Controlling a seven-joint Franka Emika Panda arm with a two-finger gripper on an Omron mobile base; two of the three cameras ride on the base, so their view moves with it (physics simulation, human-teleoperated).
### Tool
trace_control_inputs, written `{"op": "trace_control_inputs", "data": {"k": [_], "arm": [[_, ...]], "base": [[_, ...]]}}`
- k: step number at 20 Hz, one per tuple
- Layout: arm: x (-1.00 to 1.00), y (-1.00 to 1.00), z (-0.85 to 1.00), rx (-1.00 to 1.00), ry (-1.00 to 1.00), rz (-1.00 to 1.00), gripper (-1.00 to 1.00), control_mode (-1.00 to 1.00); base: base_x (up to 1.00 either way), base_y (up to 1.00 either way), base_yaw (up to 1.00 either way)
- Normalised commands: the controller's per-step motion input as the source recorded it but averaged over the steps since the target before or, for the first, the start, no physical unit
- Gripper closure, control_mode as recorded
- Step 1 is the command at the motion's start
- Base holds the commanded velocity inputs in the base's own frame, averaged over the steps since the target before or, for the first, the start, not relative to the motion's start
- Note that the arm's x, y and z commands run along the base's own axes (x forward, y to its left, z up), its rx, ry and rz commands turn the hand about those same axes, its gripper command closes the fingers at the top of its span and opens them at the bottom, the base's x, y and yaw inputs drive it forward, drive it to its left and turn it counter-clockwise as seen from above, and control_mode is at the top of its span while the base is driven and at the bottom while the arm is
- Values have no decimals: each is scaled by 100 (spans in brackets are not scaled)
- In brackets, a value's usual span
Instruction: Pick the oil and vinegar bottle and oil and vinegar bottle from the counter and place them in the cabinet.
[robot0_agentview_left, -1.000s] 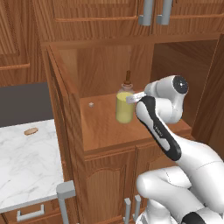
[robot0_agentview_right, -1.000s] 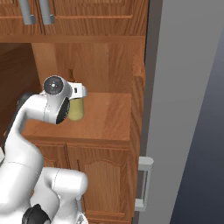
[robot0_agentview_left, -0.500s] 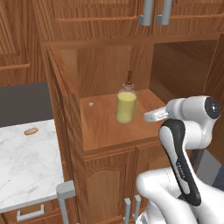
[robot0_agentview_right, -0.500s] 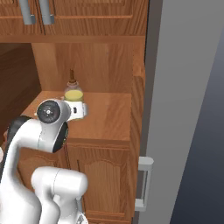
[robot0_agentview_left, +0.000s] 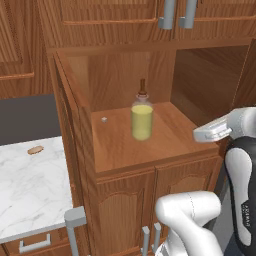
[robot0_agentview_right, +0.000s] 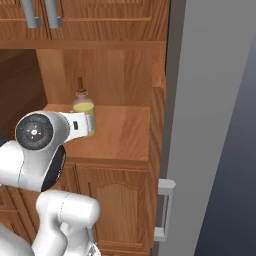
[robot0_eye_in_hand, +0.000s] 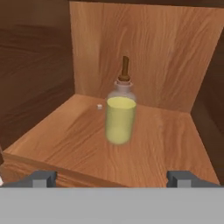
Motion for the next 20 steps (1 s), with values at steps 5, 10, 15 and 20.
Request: {"op": "trace_control_inputs", "data": {"k": [5,10,15,20], "arm": [[-94,48,0,-1,-16,1,-100,-100],[-38,36,0,0,-11,3,-100,-100],[0,0,0,0,0,0,-100,-100],[-26,0,-13,-2,0,1,-100,100]], "base": [[0,0,0],[0,0,0],[0,0,0],[-33,0,4]]}}
